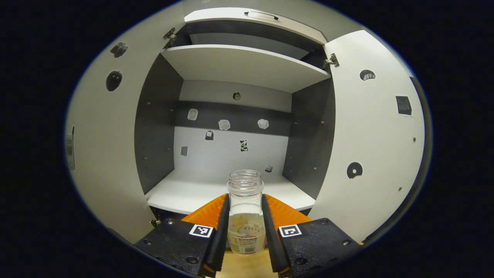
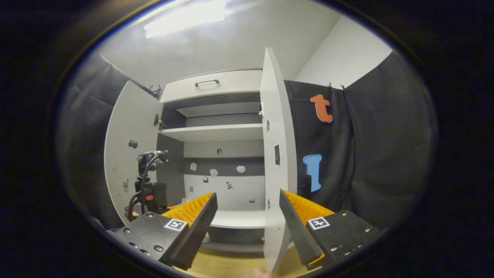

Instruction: Grasp the bottle in the cabinet with the left hand and place it on the coaster, then close the right door with the right hand and the left door with the left hand.

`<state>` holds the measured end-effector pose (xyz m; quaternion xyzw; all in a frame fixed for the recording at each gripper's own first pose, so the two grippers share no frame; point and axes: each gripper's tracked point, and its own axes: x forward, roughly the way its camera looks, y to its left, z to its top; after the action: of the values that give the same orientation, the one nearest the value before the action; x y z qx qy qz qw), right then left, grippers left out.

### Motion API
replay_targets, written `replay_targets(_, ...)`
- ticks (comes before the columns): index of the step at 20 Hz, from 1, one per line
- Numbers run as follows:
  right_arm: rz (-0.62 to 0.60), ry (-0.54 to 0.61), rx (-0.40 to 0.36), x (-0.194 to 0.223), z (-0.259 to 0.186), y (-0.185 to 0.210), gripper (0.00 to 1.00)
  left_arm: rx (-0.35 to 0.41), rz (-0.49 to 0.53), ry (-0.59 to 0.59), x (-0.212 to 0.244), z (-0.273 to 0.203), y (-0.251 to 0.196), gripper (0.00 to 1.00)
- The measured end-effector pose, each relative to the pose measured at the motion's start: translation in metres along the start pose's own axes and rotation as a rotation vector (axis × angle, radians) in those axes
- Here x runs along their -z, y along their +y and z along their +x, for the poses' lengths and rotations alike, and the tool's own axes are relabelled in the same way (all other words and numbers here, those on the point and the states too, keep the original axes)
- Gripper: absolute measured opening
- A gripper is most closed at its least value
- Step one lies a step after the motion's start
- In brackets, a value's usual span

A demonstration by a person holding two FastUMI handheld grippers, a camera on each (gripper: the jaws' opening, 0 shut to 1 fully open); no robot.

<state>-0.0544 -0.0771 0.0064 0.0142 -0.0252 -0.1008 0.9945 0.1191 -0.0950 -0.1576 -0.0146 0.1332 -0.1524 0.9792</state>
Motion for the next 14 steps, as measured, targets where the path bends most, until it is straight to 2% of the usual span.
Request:
replay_targets(3,-0.007,-0.003,-0.006,-0.003,-0.005,-0.002,0.98,0.033,-0.018,0.075,0.048,-0.023,-0.002,0.48)
replay_targets(7,-0.015,-0.006,-0.003,-0.004,-0.009,-0.008,0.98,0.055,-0.007,0.119,0.106,-0.046,-0.005,0.48)
replay_targets(8,-0.018,-0.002,-0.001,-0.003,-0.01,-0.009,0.98,0.054,-0.01,0.147,0.123,-0.05,-0.005,0.51)
replay_targets(9,-0.021,0.001,0.003,-0.001,-0.011,-0.012,0.98,0.05,-0.023,0.168,0.137,-0.054,-0.006,0.48)
replay_targets(14,-0.036,0.018,0.027,0.004,-0.016,-0.023,0.98,0.016,-0.094,0.273,0.202,-0.072,-0.002,0.48)
